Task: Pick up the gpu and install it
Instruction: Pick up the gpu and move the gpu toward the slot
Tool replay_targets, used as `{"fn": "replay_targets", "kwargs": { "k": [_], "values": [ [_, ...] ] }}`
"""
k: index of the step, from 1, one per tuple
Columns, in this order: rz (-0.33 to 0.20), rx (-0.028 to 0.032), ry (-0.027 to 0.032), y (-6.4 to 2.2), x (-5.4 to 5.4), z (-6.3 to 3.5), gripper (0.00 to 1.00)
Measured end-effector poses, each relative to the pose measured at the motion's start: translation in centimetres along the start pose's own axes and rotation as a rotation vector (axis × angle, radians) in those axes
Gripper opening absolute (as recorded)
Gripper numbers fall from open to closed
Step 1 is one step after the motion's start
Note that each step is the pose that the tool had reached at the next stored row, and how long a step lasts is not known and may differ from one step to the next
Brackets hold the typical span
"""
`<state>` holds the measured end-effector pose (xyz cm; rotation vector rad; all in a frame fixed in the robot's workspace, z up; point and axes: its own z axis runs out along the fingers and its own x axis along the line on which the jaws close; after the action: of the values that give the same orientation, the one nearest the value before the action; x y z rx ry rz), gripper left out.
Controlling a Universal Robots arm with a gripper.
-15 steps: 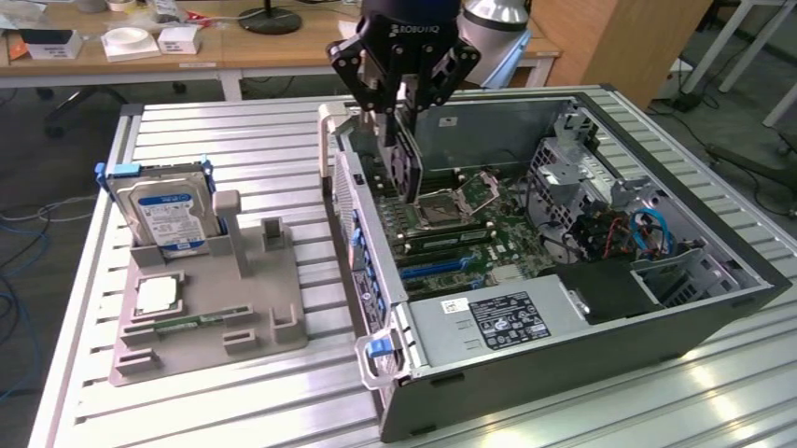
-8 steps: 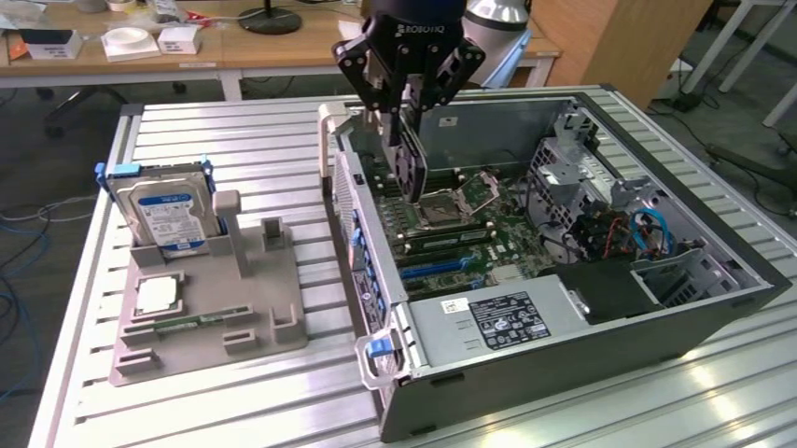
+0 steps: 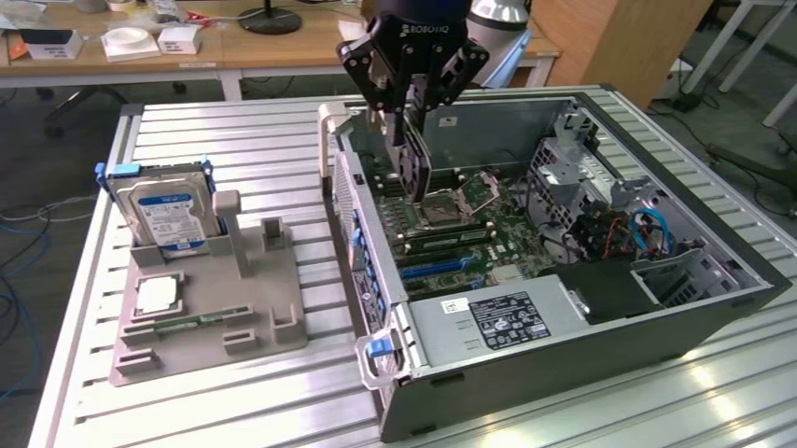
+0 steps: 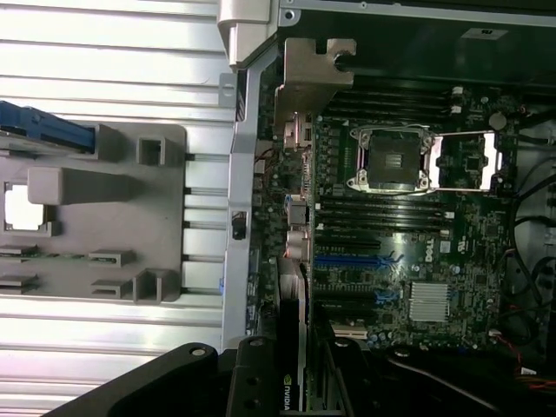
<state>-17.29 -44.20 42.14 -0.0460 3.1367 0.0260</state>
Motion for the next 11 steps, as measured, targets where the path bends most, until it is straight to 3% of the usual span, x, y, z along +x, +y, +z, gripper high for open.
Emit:
{"fn": "replay_targets", "kwargs": {
  "k": [11],
  "values": [
    [0.0,0.0,0.0007,-0.03,-0.75,0.0,0.26]
  ]
}}
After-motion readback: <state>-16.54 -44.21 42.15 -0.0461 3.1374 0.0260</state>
